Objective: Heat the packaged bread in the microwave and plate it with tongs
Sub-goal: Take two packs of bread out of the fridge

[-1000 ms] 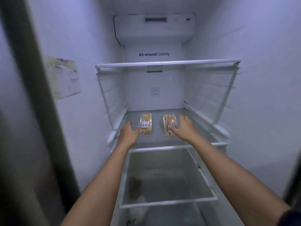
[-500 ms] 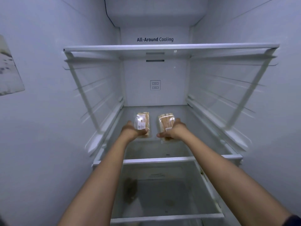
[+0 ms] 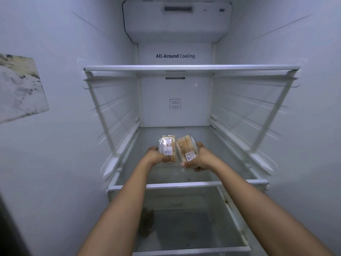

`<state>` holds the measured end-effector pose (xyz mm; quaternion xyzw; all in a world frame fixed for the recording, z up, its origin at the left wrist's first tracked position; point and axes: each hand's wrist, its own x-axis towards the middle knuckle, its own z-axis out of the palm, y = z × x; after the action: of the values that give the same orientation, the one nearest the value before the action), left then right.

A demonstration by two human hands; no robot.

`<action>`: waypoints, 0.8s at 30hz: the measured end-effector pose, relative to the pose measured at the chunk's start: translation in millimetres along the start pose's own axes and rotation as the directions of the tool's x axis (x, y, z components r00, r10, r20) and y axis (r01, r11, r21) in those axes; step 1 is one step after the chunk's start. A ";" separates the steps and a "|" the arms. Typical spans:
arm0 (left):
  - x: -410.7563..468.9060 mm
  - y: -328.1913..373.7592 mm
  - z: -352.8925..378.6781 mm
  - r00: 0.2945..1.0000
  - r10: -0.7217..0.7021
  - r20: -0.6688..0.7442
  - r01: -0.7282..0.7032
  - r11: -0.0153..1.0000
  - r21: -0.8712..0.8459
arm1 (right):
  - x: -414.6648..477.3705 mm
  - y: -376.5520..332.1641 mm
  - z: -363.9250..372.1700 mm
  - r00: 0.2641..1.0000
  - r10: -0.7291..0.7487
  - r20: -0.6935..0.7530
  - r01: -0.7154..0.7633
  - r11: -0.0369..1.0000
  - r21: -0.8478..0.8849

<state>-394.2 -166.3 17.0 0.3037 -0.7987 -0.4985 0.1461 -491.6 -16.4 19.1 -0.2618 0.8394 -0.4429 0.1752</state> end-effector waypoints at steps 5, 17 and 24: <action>-7.2 -1.7 11.2 0.999 0.020 0.042 -0.021 1.000 0.017 | -14.1 11.8 -4.2 0.999 -0.006 0.048 -0.004 0.978 0.209; 8.1 1.2 10.2 0.995 0.040 0.091 -0.041 0.999 0.013 | -14.9 15.5 -12.6 0.993 0.019 0.120 -0.059 0.938 0.341; 17.3 0.1 -0.7 0.993 0.014 0.115 -0.007 0.998 -0.065 | -10.5 17.2 -13.4 0.991 -0.005 0.131 -0.043 0.931 0.363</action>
<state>-407.3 -177.6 16.2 0.2653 -0.7910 -0.5399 0.1120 -495.2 6.6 12.7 -0.2446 0.7319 -0.5715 0.2791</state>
